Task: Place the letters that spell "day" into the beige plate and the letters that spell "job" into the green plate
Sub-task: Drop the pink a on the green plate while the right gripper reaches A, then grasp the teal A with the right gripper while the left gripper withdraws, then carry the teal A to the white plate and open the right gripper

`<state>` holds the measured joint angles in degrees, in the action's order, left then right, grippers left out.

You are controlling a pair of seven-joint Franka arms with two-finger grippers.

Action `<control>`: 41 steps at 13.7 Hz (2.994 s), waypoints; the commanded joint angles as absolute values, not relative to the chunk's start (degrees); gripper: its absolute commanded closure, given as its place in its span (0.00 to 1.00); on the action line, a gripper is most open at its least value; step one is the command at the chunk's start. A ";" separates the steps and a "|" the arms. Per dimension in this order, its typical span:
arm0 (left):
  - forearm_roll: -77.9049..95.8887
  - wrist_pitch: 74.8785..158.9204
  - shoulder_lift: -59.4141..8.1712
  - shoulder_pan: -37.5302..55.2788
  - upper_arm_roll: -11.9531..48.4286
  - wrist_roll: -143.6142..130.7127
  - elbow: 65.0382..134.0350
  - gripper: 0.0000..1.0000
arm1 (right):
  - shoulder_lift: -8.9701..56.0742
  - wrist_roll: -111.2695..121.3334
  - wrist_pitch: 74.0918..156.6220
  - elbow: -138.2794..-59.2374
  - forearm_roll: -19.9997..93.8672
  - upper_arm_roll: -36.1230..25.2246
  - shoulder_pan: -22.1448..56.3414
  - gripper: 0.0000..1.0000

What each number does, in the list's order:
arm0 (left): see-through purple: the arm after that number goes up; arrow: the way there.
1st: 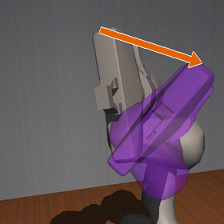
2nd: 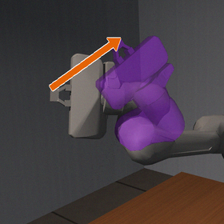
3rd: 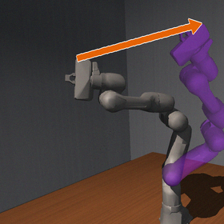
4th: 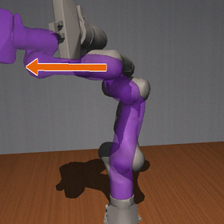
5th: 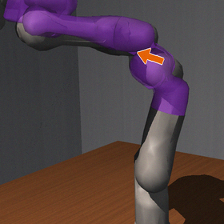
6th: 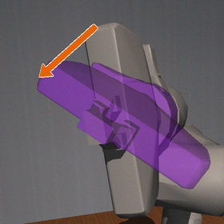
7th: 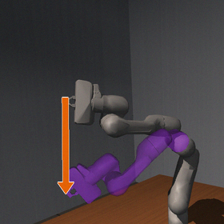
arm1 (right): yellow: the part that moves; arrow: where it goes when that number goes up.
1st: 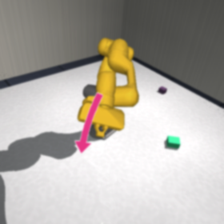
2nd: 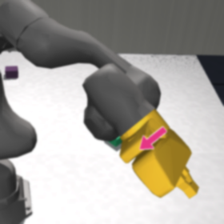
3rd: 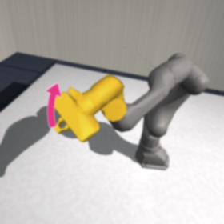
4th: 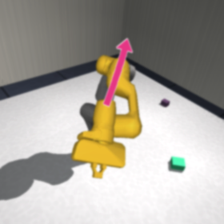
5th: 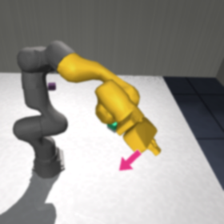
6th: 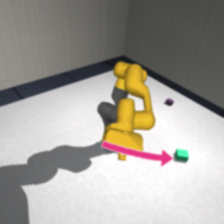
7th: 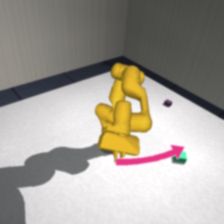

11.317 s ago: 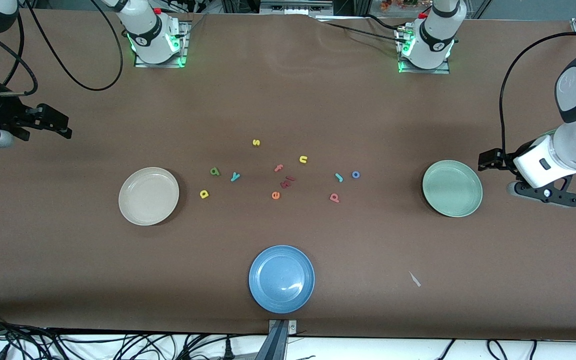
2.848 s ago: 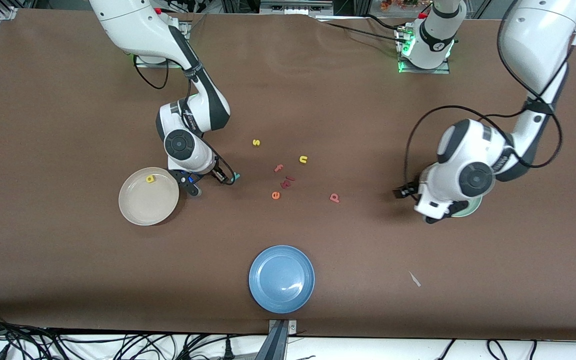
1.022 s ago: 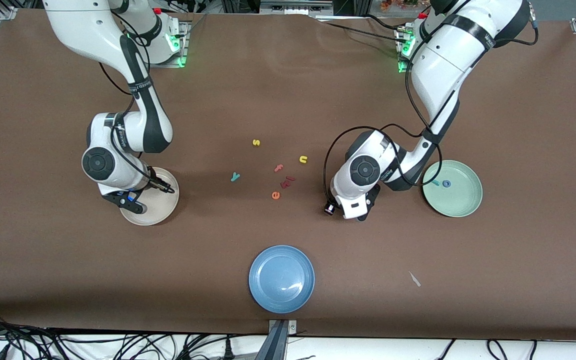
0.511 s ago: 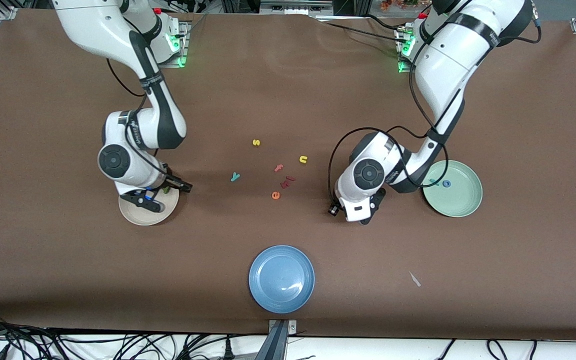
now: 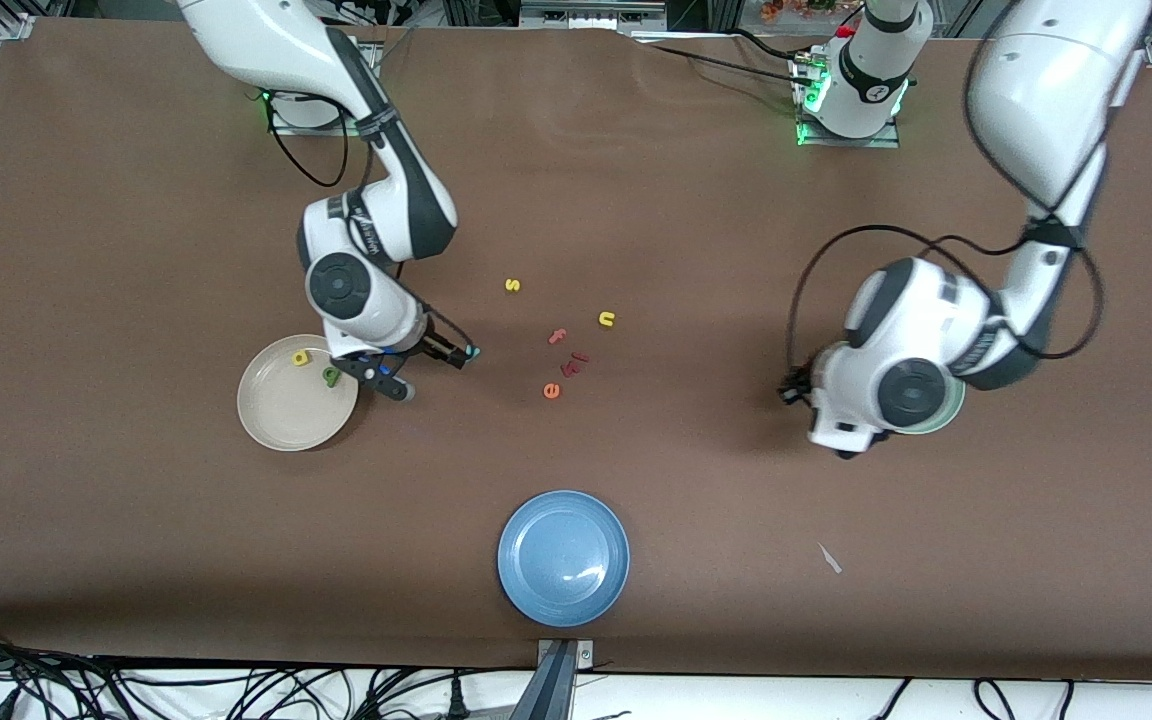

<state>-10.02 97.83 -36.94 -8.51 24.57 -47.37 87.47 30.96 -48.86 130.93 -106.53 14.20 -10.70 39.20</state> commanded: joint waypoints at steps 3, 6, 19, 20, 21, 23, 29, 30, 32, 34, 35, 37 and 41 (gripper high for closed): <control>-18.79 99.83 -37.25 -18.88 25.31 -30.08 93.16 0.98 | 34.36 -53.61 136.31 -106.79 15.12 -11.16 43.15 0.15; -19.77 104.32 -39.28 -22.67 25.14 -26.11 94.13 0.96 | 35.24 -53.88 137.55 -106.79 15.12 -11.16 43.42 0.24; -19.34 99.52 -28.40 -24.52 31.54 -21.88 89.23 0.00 | 36.30 -53.53 140.27 -106.52 14.86 -11.34 44.03 0.79; -19.42 96.53 -28.04 -24.61 33.03 -21.88 86.51 0.00 | 35.95 -53.09 140.01 -106.26 14.51 -11.34 44.12 0.79; -19.42 93.02 -28.04 -24.61 34.35 -21.80 82.74 0.00 | 34.99 -52.65 139.23 -105.91 14.24 -11.60 44.03 0.79; -19.51 88.43 -28.04 -24.70 36.29 -18.40 77.45 0.01 | 33.75 -49.59 134.41 -104.16 13.63 -14.31 43.95 0.79; -19.42 84.81 -27.95 -23.56 36.66 -8.38 70.84 0.01 | 31.64 -22.80 123.22 -104.41 14.33 -26.88 43.60 0.78; -19.51 84.81 -27.95 -21.29 35.17 -6.26 70.75 0.01 | 31.73 -19.28 123.22 -105.02 14.41 -28.37 43.42 0.78; -16.11 84.81 -26.73 -16.20 27.63 -5.28 69.44 0.02 | 32.52 -12.25 123.66 -105.21 14.68 -29.00 39.32 0.78; -8.12 85.25 -24.88 -11.54 18.85 -5.10 69.35 0.02 | 33.83 -3.56 124.28 -105.12 18.60 -28.39 33.34 0.78; -5.91 85.43 -23.83 -8.82 14.72 -4.23 69.35 0.02 | 34.36 1.01 124.28 -105.03 22.46 -28.04 31.74 0.76; -4.48 87.52 -22.07 -5.99 11.17 -1.59 70.91 0.04 | 35.86 3.95 124.45 -104.59 24.70 -28.04 31.46 0.72; -4.04 96.92 -16.28 -1.78 6.53 -1.06 81.80 0.03 | 35.77 3.69 124.54 -104.06 24.79 -28.12 31.64 0.00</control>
<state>-5.73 92.24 -21.66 -5.21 11.24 -2.98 73.56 35.82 3.17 124.47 -104.86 23.64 -28.18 31.20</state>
